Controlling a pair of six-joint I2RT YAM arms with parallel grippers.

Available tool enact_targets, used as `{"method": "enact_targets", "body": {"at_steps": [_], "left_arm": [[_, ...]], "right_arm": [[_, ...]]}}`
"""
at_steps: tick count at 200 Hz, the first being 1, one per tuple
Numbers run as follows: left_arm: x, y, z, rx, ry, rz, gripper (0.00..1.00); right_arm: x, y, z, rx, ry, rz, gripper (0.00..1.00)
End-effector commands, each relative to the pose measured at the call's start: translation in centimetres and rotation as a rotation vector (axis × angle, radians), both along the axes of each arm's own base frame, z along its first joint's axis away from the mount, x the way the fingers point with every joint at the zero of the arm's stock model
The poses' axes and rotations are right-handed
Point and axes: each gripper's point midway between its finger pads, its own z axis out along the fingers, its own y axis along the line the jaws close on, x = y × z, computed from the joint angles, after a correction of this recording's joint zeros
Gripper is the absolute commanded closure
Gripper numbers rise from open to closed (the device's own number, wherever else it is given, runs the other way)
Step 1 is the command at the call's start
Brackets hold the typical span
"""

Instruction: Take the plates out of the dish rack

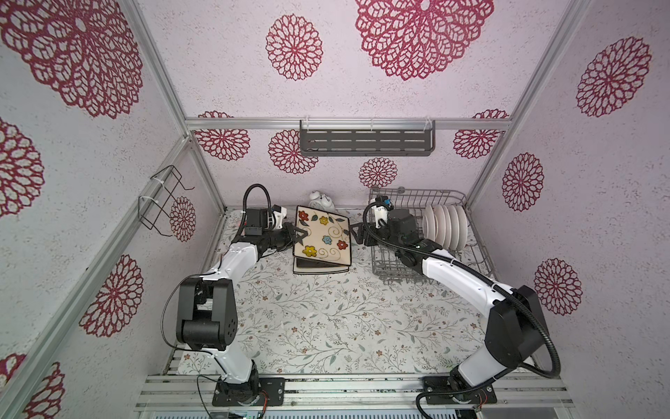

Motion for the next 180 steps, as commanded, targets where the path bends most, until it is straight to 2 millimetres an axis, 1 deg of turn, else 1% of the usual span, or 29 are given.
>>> {"method": "enact_targets", "body": {"at_steps": [1, 43, 62, 100, 157, 180], "left_arm": [[1.0, -0.4, 4.1, -0.049, -0.161, -0.045, 1.00], [1.5, 0.0, 3.5, -0.039, -0.149, -0.033, 1.00], [1.6, 0.0, 3.1, -0.042, -0.138, -0.036, 1.00], [1.9, 0.4, 2.1, -0.027, -0.124, -0.027, 1.00], [2.3, 0.6, 0.9, -0.022, -0.099, -0.018, 1.00], [2.4, 0.7, 0.6, -0.019, -0.096, -0.015, 1.00]], "right_arm": [[0.9, 0.8, 0.6, 0.098, 0.044, 0.016, 0.24], [2.6, 1.6, -2.6, 0.058, 0.121, 0.022, 0.26], [3.3, 1.9, -4.1, 0.026, 0.154, 0.025, 0.28], [4.2, 2.3, -5.6, -0.017, 0.187, 0.026, 0.30], [5.2, 2.7, -7.8, -0.069, 0.220, 0.034, 0.31], [5.5, 2.9, -8.3, -0.081, 0.227, 0.033, 0.31]]}}
